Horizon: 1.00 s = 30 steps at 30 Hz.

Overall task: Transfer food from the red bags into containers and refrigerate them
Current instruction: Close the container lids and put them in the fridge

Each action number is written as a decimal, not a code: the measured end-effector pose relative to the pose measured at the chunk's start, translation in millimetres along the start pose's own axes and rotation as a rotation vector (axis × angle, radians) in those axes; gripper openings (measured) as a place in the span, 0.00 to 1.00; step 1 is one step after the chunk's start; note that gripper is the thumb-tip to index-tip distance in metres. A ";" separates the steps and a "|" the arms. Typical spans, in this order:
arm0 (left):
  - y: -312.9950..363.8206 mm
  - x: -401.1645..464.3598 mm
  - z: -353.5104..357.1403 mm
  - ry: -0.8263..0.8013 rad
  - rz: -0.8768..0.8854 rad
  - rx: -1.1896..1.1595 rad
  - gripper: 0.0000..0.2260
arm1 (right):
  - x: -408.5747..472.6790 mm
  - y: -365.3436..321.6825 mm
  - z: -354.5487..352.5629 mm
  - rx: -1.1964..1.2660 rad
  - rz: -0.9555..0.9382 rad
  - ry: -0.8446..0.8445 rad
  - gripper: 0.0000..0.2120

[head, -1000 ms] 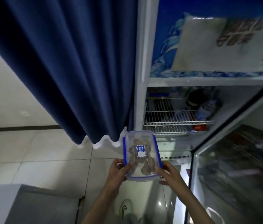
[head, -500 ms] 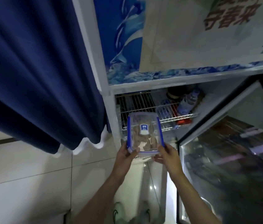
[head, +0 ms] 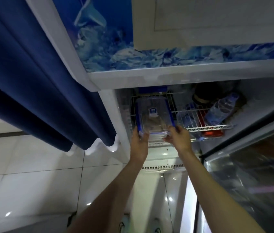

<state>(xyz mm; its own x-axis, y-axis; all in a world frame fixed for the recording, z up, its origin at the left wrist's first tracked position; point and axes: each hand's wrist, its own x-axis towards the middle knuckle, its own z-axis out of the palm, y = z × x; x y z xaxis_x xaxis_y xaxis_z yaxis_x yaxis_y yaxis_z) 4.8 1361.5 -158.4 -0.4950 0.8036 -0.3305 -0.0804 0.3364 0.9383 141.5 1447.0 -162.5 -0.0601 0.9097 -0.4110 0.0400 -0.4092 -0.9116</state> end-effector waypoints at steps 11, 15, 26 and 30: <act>-17.8 21.3 -8.6 -0.029 0.320 0.696 0.38 | 61.8 -1.7 32.6 -0.028 0.075 -0.051 0.14; -12.1 27.1 -8.1 -0.042 0.210 0.791 0.41 | 63.6 8.7 39.4 0.042 0.093 -0.051 0.18; 9.2 -9.9 -34.0 -0.118 0.222 0.927 0.39 | 7.1 -11.2 19.4 -0.485 -0.248 -0.047 0.15; 28.3 -63.3 -68.8 -0.180 0.245 1.124 0.31 | -65.0 -14.6 2.5 -0.824 -0.446 -0.084 0.16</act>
<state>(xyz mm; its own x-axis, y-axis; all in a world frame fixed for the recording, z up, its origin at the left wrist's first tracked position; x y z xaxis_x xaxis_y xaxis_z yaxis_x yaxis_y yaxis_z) -25.6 1286.4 -103.9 -0.2535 0.9352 -0.2472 0.8575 0.3355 0.3900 142.3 1393.6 -122.5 -0.3108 0.9489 -0.0547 0.6872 0.1846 -0.7026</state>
